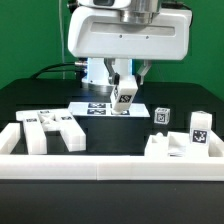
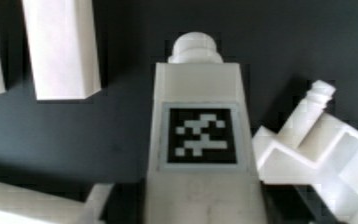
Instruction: Assemble chair
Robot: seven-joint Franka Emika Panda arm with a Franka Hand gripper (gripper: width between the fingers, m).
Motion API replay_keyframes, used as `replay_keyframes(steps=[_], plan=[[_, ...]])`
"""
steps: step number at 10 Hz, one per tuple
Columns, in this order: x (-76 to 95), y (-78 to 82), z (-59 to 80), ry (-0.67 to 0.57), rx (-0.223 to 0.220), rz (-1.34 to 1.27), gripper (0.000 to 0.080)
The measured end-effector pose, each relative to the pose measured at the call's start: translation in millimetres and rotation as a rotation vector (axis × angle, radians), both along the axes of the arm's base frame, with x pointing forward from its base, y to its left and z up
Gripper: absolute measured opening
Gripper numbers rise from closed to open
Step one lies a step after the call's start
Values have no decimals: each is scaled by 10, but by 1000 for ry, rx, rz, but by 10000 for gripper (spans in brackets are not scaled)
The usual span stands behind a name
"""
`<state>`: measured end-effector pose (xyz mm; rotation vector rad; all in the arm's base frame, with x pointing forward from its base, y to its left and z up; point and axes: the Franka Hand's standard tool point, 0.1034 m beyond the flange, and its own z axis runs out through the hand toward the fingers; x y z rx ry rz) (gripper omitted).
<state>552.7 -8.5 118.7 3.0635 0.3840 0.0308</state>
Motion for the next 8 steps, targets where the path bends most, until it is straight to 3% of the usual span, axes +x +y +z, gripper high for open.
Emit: replay_keyframes(steps=[3,4,6,8], plan=[[48,-97,-12,-230,2,19,292],[93,-56,18,-278,6,11,292],[218,211,93,-299,28,33,292],[199,178,73,-294,24,37,292]])
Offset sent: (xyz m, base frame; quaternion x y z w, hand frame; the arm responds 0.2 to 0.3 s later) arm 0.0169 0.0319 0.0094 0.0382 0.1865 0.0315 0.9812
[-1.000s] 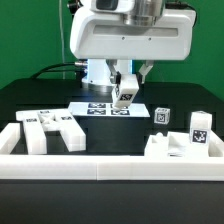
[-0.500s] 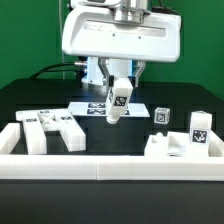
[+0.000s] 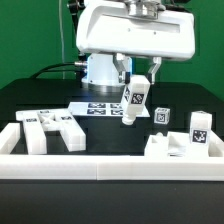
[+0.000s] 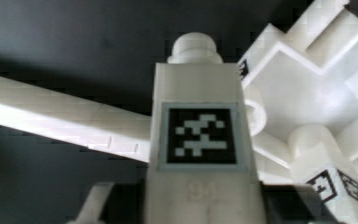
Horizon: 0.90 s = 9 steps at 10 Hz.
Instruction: Assemble chair
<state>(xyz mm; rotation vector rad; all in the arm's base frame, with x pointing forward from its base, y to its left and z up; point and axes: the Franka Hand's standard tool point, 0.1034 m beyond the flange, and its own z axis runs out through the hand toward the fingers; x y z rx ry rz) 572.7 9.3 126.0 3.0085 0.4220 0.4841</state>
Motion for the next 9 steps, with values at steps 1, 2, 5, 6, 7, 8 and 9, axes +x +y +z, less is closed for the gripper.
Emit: replay_keyframes(steps=[1,2,5,6,7,8,9], plan=[[-1,5,-1,0,0,1,292],[0,16,-1,0,1,1,292],[324,335,183,48,95,-73,292],[418,365,216,53,105,-88,292],[412,362,203,52,103,-87,292],[408,359,196,53,103,-87,292],[407,359,195,53,103,-87,292]])
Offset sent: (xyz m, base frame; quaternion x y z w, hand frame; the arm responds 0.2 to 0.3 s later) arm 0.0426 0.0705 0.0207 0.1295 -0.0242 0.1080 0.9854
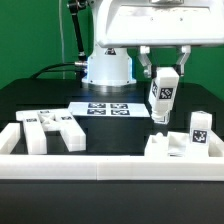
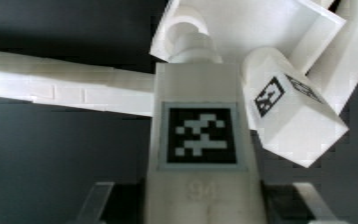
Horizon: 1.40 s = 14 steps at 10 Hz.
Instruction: Assemble chair
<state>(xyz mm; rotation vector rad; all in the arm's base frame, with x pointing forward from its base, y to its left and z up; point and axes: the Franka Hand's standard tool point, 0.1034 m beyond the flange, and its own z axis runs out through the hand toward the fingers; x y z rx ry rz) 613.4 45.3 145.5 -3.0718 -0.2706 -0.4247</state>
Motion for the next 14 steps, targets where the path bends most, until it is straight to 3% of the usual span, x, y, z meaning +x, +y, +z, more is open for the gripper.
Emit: replay_keyframes(steps=[2,3,5,9,14], plan=[[-4,-1,-14,3,1,-5,292],[7,-4,-64,14,24,-87,292],[71,-39,-158,-11,17,-104,292],[109,-80,-159,-117,0,-107,292],[102,-45,-277,-170,-18,-94,292]])
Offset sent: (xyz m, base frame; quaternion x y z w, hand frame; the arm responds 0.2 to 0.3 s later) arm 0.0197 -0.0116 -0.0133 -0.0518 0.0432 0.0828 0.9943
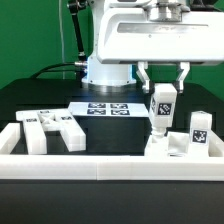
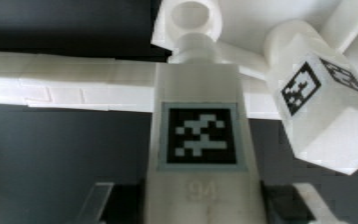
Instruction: Assemble chair
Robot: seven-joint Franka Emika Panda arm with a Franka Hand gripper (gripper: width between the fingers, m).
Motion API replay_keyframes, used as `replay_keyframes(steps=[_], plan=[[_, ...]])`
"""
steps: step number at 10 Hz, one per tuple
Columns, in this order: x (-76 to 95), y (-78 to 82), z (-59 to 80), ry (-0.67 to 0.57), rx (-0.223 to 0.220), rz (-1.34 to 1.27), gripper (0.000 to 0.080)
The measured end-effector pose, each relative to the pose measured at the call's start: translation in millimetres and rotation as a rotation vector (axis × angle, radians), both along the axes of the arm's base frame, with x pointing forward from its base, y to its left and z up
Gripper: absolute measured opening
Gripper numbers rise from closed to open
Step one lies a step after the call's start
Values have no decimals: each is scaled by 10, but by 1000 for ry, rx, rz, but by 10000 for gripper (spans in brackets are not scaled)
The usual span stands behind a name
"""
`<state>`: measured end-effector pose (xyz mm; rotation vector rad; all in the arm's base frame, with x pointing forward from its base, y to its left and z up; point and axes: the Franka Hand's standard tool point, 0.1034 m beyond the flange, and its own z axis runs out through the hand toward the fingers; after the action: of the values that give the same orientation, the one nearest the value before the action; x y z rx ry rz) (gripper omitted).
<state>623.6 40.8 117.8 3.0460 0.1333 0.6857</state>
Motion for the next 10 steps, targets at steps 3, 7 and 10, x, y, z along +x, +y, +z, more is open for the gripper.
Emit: replay_keyframes(steps=[3,7,10], plan=[[-18,-2,-80,-19,-11,4,292],[-44,14,-111,-9,-11,6,292],[-73,26,-135,-4,-12,9,292]])
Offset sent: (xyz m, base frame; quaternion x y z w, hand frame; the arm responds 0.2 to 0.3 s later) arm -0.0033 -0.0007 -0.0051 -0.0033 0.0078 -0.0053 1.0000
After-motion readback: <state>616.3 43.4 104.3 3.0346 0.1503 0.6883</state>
